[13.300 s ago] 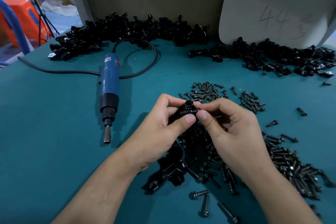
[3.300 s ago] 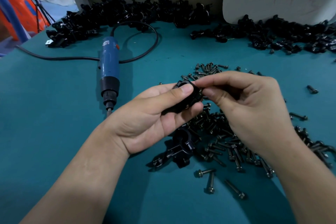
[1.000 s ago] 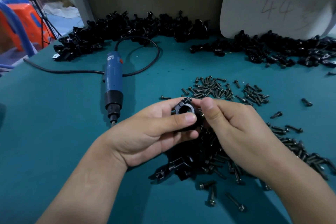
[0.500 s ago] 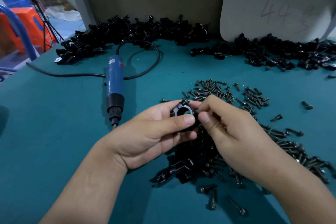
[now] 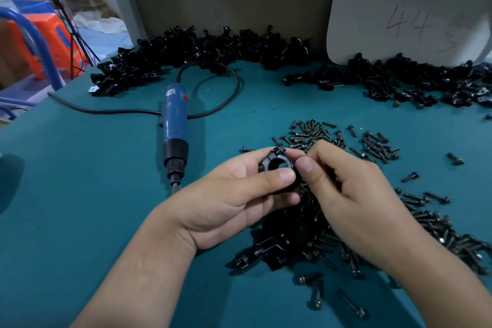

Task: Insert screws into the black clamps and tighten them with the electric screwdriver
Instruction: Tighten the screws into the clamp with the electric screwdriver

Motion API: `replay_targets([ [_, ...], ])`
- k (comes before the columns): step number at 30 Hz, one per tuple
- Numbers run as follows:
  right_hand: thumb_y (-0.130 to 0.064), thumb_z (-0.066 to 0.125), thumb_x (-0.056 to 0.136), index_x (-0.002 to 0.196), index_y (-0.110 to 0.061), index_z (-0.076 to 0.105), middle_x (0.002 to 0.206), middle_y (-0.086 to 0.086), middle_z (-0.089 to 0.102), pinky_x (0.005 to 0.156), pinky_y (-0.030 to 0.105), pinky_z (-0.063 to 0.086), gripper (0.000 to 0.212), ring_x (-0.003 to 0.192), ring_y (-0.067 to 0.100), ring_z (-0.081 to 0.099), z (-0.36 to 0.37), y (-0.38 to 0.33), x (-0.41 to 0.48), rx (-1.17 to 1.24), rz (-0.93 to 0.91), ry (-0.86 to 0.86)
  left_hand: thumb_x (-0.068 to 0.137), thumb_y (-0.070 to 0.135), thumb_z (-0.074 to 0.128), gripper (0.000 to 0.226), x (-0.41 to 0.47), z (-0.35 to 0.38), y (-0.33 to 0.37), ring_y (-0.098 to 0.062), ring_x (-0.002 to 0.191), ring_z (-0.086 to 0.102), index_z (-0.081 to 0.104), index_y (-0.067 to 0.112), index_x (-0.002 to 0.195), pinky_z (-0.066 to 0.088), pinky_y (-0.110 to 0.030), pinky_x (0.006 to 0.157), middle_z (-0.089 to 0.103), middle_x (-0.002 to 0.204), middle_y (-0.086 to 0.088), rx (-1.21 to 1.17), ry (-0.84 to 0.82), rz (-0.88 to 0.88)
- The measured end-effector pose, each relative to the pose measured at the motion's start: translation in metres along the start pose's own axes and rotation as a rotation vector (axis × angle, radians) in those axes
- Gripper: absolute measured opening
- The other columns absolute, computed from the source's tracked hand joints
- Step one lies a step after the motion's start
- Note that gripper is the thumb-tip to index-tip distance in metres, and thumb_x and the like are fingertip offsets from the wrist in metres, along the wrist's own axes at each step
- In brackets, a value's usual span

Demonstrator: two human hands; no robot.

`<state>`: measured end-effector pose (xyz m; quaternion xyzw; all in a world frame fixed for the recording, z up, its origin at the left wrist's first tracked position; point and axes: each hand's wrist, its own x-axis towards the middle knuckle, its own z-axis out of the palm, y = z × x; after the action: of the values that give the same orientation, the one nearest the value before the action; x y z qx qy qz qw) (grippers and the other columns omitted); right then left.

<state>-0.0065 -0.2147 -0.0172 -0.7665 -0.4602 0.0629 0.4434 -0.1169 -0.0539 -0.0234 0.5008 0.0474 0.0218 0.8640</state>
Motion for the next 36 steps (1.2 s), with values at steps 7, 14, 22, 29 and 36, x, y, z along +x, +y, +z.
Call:
replay_targets([
  [7, -0.056, 0.041, 0.101, 0.088, -0.034, 0.058, 0.062, -0.011, 0.057, 0.046, 0.018, 0.040, 0.030, 0.050, 0.004, 0.047, 0.004, -0.013, 0.001, 0.007, 0.132, 0.134, 0.086, 0.008, 0.065, 0.041, -0.035, -0.031, 0.052, -0.022, 0.096, 0.066, 0.065, -0.006, 0.125, 0.058, -0.019, 0.080, 0.067, 0.103, -0.019, -0.418, 0.243, 0.445],
  [14, -0.072, 0.054, 0.079, 0.125, -0.034, 0.051, 0.099, -0.014, 0.065, 0.065, 0.027, 0.044, 0.060, 0.083, 0.002, 0.063, 0.069, -0.075, 0.071, -0.015, 0.331, -0.118, 0.101, 0.002, 0.060, 0.009, -0.061, -0.095, 0.088, -0.011, 0.082, 0.067, 0.065, 0.004, 0.094, 0.059, -0.025, 0.083, 0.068, 0.089, -0.005, -0.349, 0.888, 0.768],
  [22, -0.038, 0.077, 0.080, 0.123, -0.012, 0.045, 0.114, 0.007, 0.055, 0.070, 0.029, 0.040, 0.060, 0.096, 0.028, 0.057, 0.174, -0.091, 0.155, -0.341, 0.496, -0.275, 0.102, 0.000, 0.055, 0.008, -0.042, -0.129, 0.055, -0.006, 0.072, 0.069, 0.052, 0.006, 0.107, 0.058, -0.022, 0.090, 0.065, 0.078, 0.001, -0.126, 1.079, 0.686],
  [29, -0.019, 0.071, 0.086, 0.097, -0.007, 0.060, 0.072, 0.009, 0.058, 0.044, 0.024, 0.046, 0.020, 0.049, 0.016, 0.053, 0.118, -0.080, 0.153, 0.618, 0.732, -0.321, 0.094, -0.003, 0.063, 0.017, -0.039, -0.124, 0.052, -0.014, 0.076, 0.070, 0.058, 0.014, 0.095, 0.060, -0.027, 0.085, 0.074, 0.082, 0.008, 0.068, 0.994, 0.611],
  [36, -0.004, 0.066, 0.070, 0.093, 0.006, 0.067, 0.085, 0.012, 0.064, 0.056, 0.025, 0.056, 0.026, 0.064, 0.017, 0.061, 0.046, -0.072, 0.134, 1.350, 0.680, -0.226, 0.077, 0.023, 0.079, 0.020, -0.030, -0.093, 0.039, -0.011, 0.086, 0.071, 0.064, 0.030, 0.087, 0.057, -0.022, 0.080, 0.077, 0.092, 0.005, 0.498, 0.893, 0.478],
])
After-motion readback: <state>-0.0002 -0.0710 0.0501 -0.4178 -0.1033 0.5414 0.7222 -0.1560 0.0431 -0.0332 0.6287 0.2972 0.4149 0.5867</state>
